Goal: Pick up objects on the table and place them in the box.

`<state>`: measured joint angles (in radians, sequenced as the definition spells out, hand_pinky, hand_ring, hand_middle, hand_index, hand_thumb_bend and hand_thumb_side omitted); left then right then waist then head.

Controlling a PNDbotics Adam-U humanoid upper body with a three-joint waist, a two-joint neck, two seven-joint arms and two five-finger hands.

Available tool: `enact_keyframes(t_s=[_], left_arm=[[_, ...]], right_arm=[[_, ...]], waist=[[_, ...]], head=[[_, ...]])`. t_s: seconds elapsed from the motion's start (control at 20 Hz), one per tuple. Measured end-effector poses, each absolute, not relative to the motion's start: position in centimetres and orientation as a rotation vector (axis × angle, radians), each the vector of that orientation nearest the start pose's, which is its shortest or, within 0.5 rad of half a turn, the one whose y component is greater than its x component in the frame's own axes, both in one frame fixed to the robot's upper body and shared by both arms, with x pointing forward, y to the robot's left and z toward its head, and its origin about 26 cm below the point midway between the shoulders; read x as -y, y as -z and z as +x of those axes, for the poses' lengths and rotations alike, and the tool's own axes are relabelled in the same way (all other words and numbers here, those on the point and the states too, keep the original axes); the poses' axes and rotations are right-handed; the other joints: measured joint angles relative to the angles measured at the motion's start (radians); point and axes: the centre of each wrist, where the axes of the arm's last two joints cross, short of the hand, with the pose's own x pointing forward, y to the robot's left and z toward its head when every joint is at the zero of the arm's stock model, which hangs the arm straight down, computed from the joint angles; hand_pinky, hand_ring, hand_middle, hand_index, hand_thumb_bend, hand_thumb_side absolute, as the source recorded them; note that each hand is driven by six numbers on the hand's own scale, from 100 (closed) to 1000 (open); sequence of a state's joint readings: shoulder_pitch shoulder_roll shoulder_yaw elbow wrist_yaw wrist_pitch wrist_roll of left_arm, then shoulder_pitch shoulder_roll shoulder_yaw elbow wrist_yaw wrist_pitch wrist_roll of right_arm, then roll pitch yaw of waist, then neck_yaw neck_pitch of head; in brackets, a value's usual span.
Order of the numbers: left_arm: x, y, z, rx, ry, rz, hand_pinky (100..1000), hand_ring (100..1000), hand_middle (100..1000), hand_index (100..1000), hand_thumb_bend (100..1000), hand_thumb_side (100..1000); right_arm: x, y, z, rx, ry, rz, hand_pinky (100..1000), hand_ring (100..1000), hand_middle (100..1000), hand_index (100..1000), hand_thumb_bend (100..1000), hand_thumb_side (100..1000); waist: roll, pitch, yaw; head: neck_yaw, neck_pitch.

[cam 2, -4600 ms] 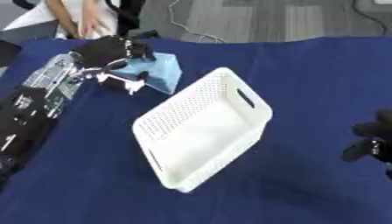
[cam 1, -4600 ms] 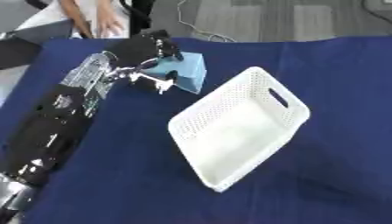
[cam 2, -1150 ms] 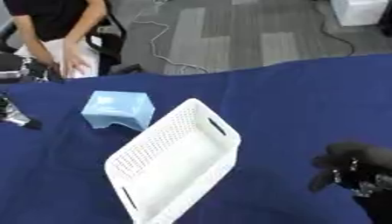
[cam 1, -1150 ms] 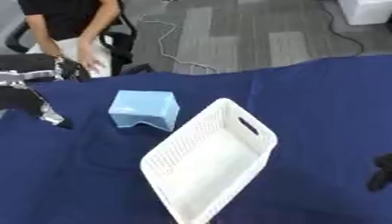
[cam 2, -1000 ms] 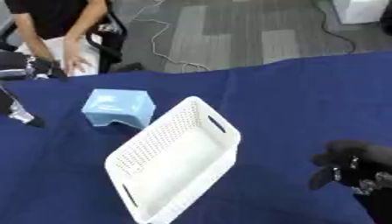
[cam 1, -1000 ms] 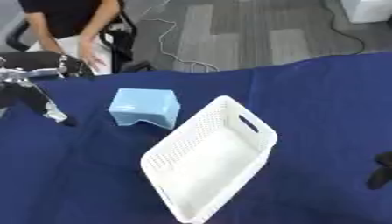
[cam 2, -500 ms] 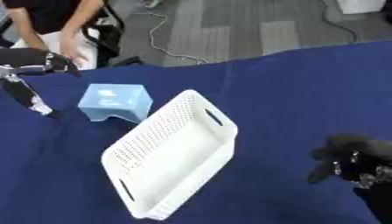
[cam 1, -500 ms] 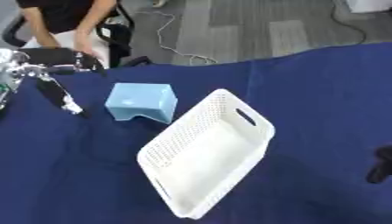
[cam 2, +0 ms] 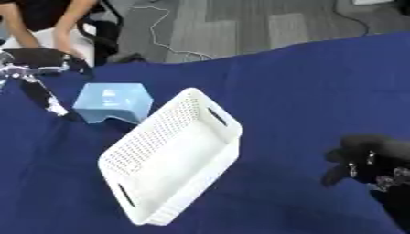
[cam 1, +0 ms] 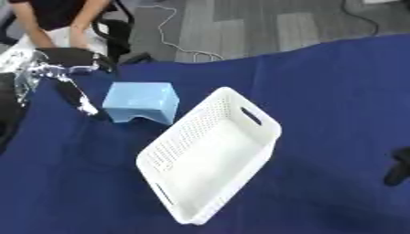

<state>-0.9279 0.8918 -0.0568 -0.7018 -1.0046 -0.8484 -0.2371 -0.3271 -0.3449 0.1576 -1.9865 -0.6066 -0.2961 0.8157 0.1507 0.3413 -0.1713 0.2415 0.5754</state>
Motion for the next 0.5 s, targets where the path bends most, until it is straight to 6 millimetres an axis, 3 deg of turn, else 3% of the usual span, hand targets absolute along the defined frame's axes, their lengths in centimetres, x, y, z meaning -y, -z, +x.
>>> enact_keyframes(t_s=[0.5], left_arm=[[-49.67,-25.66,42.43,1.289,1.847,1.091,741,772,774,850,973,665]], right_arm=[[22.07,-19.45,30.11,-2.923,1.429,-1.321,744,893,920,961,100,789]], waist=[[0.007,0.005,-0.015]], head=[[0.005,0.0]])
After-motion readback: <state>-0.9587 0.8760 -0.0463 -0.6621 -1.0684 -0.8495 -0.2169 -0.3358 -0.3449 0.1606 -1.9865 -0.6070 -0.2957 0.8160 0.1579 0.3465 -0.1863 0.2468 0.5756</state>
